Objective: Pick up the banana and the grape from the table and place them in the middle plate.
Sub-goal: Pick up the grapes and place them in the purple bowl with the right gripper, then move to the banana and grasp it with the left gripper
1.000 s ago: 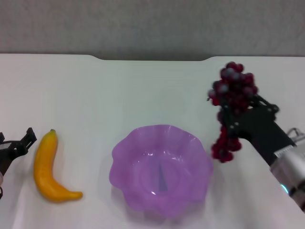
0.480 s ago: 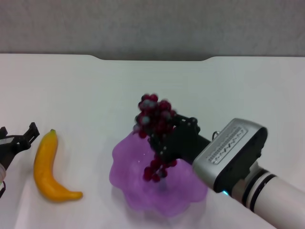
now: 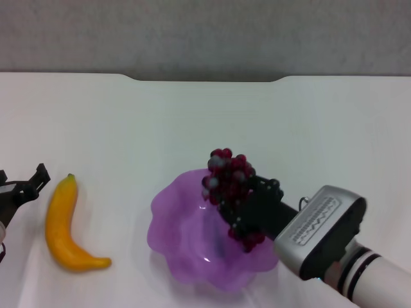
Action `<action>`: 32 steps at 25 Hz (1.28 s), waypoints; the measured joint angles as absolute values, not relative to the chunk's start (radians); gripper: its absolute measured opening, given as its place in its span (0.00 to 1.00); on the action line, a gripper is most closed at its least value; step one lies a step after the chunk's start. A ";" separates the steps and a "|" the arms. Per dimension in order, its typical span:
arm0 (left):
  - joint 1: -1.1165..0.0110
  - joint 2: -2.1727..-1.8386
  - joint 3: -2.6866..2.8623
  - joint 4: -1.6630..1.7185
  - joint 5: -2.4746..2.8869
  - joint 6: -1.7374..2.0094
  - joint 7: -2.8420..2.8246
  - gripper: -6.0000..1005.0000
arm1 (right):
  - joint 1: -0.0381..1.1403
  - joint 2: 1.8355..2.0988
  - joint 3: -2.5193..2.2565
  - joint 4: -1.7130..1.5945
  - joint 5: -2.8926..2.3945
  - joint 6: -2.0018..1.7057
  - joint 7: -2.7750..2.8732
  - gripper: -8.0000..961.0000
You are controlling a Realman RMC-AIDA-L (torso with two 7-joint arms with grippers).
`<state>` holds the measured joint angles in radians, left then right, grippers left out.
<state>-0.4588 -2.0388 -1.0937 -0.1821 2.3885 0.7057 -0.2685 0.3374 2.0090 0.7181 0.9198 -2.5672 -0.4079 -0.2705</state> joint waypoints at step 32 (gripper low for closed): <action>-0.461 -2.042 -1.084 -0.190 2.396 0.707 -0.268 0.89 | 0.347 2.012 0.740 0.574 -2.454 -0.902 -0.214 0.93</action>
